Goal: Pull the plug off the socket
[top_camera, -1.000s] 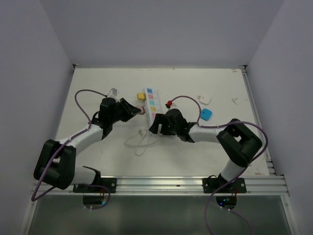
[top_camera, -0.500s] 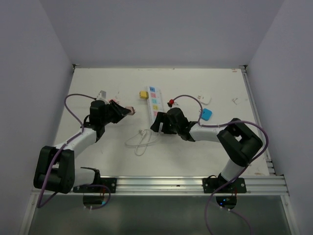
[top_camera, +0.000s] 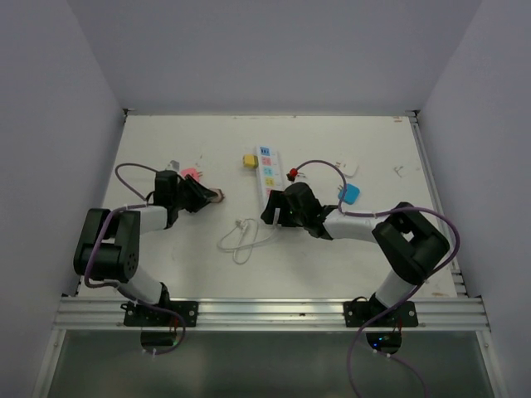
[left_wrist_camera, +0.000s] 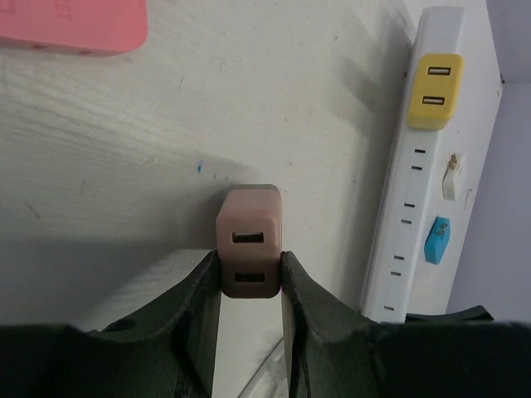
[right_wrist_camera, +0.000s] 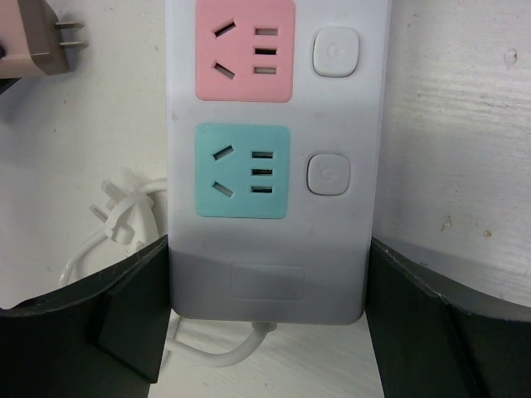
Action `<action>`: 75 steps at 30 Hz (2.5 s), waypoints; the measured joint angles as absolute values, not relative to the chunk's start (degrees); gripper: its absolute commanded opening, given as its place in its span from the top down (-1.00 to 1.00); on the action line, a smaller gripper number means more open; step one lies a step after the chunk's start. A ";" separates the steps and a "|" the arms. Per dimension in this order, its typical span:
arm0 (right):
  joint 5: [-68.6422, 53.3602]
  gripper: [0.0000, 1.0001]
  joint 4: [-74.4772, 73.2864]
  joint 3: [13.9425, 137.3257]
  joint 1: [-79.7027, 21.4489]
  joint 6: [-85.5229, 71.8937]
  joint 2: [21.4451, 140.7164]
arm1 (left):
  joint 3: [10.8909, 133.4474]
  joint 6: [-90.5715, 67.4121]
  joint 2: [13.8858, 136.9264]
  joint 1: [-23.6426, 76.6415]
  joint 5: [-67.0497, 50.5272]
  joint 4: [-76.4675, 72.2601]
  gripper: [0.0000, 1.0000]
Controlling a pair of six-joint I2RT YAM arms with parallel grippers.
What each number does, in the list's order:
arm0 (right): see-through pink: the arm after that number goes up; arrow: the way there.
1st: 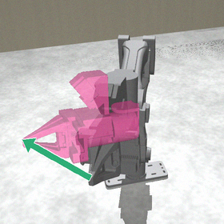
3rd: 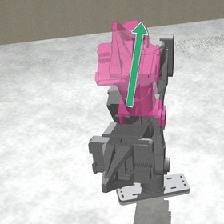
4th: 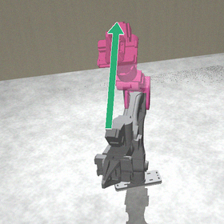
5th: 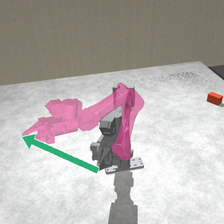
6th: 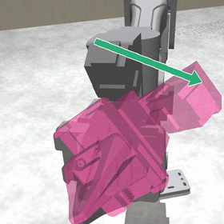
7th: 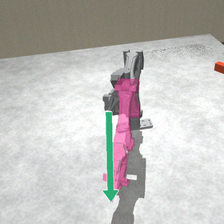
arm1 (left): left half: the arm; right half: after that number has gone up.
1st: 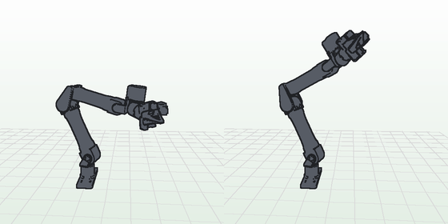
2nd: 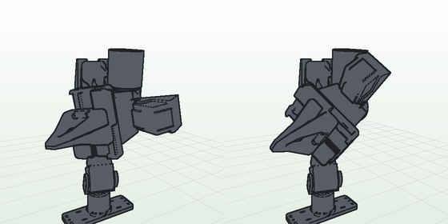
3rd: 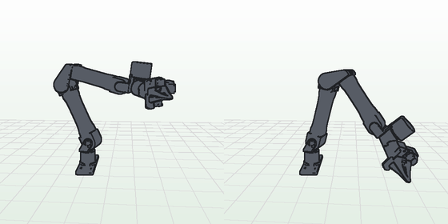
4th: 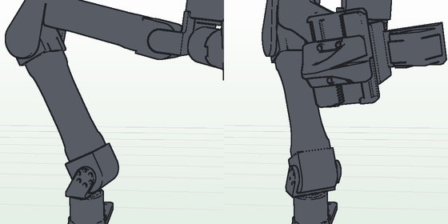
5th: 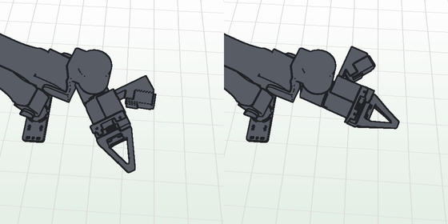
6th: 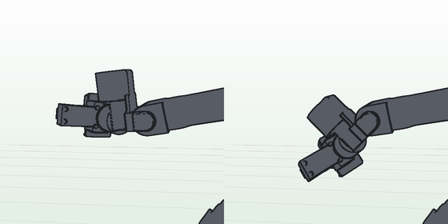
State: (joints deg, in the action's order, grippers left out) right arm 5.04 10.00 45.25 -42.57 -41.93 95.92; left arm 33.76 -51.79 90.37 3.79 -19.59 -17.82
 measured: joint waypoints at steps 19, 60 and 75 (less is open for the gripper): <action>5.26 1.00 9.28 45.06 -42.44 -40.86 95.46 | 32.16 -52.21 88.64 3.60 -17.52 -20.32 -0.99; -7.62 1.00 13.04 41.21 -39.99 -35.64 93.45 | 62.81 -46.78 104.60 15.20 -13.52 -3.25 -0.64; -8.12 1.00 13.58 41.17 -39.70 -36.69 93.71 | 63.77 -49.12 106.41 15.73 -15.99 -4.86 0.79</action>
